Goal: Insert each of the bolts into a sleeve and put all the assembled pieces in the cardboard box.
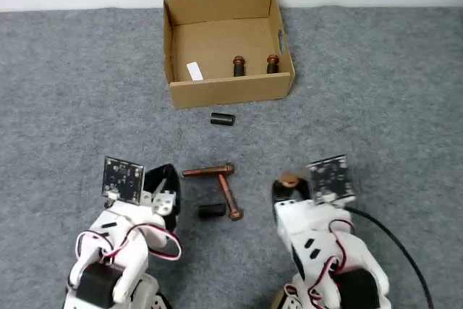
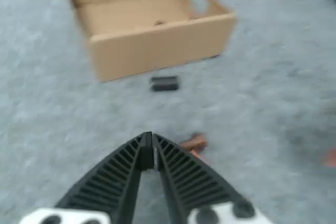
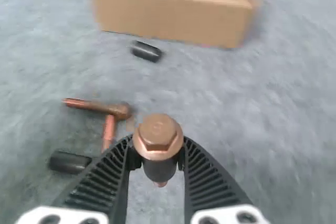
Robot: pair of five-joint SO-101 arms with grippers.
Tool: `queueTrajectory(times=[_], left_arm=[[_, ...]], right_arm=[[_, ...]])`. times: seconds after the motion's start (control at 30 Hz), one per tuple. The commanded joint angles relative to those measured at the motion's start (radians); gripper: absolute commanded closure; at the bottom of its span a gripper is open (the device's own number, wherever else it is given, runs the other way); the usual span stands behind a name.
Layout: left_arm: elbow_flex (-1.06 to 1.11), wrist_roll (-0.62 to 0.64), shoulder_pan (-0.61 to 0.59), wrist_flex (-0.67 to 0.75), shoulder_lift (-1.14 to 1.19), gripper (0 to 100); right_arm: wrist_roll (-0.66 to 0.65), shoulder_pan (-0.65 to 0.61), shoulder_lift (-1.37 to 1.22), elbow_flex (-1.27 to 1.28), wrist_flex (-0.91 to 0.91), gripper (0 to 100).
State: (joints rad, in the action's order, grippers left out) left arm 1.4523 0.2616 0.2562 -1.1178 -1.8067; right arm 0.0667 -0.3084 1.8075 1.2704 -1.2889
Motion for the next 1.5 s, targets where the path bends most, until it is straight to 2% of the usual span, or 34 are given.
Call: queueTrajectory(times=[0.0, 0.17, 0.43, 0.9, 1.2, 1.47], left_arm=[[0.047, -0.046, -0.069, 0.032, -0.009, 100], [0.150, -0.064, -0.129, 0.032, -0.009, 100], [0.223, -0.064, -0.241, 0.038, -0.009, 100], [0.232, -0.063, -0.288, 0.040, -0.008, 100], [0.232, -0.060, -0.288, 0.068, -0.005, 100], [0.232, -0.060, -0.288, 0.072, -0.005, 100]], right_arm=[[0.061, 0.056, -0.007, -0.120, -0.036, 99.1], [0.069, 0.061, -0.226, -0.259, 0.007, 99.1], [0.064, 0.061, -0.846, -0.674, 0.223, 99.1], [0.061, 0.056, -1.652, -1.270, 0.648, 99.1], [-0.052, 0.061, -2.137, -1.544, 0.688, 99.1], [-0.060, 0.062, -2.411, -1.751, 0.628, 99.1]])
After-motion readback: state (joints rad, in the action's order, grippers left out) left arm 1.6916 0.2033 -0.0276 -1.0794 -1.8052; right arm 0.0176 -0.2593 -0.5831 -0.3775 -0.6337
